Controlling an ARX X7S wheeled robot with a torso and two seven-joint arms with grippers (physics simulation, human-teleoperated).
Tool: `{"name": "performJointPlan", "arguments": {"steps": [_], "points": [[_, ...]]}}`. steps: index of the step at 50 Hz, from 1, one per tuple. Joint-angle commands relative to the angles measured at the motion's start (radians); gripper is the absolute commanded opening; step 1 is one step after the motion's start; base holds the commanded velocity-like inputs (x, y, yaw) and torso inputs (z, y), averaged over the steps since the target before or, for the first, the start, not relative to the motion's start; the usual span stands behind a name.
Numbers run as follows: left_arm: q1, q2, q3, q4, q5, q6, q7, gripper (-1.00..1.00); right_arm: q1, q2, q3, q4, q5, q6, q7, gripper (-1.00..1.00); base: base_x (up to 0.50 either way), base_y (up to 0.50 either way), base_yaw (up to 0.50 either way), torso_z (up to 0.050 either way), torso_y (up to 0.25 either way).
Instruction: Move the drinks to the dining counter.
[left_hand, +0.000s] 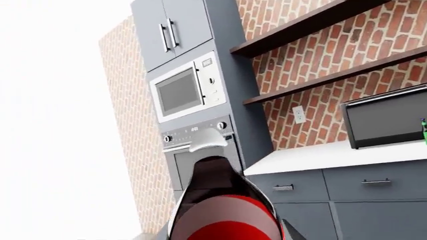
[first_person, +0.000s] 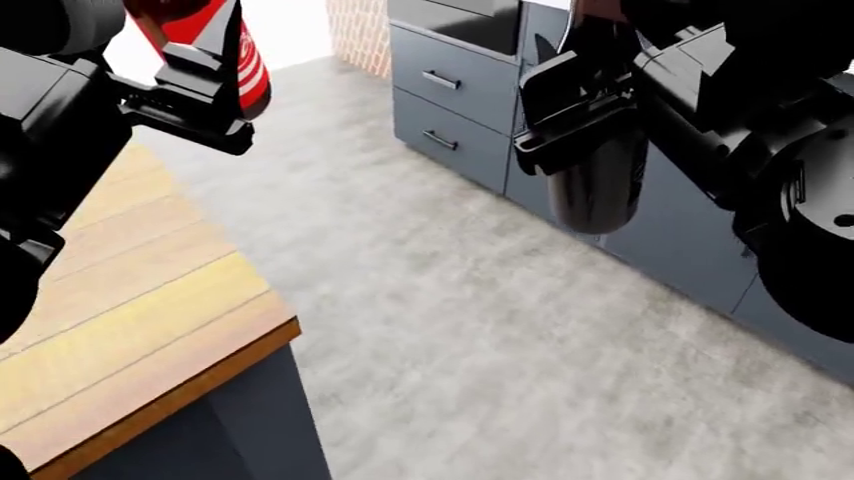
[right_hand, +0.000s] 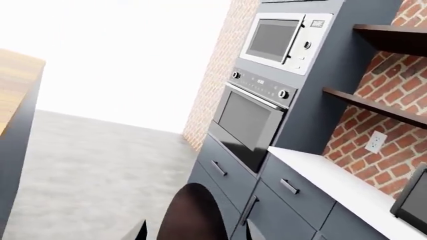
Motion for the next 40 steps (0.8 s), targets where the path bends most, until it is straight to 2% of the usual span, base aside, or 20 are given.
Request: {"name": "performJointPlan", "arguments": {"steps": [1, 7, 9, 40], "points": [[0.014, -0.005, -0.015, 0.006, -0.009, 0.009, -0.012, -1.00, 0.014, 0.003, 0.008, -0.004, -0.036, 0.004, -0.002, -1.00, -0.33, 0.38, 0.00, 0.010, 0.000], [0.021, -0.010, -0.023, 0.011, -0.018, 0.005, -0.017, -1.00, 0.006, 0.013, 0.042, -0.041, -0.057, -0.039, -0.006, -1.00, -0.10, 0.15, 0.00, 0.000, 0.003], [0.022, -0.011, -0.023, 0.011, -0.018, 0.006, -0.018, -1.00, 0.026, 0.018, 0.006, -0.052, -0.073, -0.003, 0.007, -1.00, -0.19, 0.16, 0.00, 0.000, 0.000], [0.019, -0.018, -0.017, 0.009, -0.036, 0.009, -0.031, -1.00, 0.025, 0.031, -0.031, -0.046, -0.074, -0.001, -0.010, -1.00, 0.00, 0.00, 0.50, 0.001, 0.002]]}}
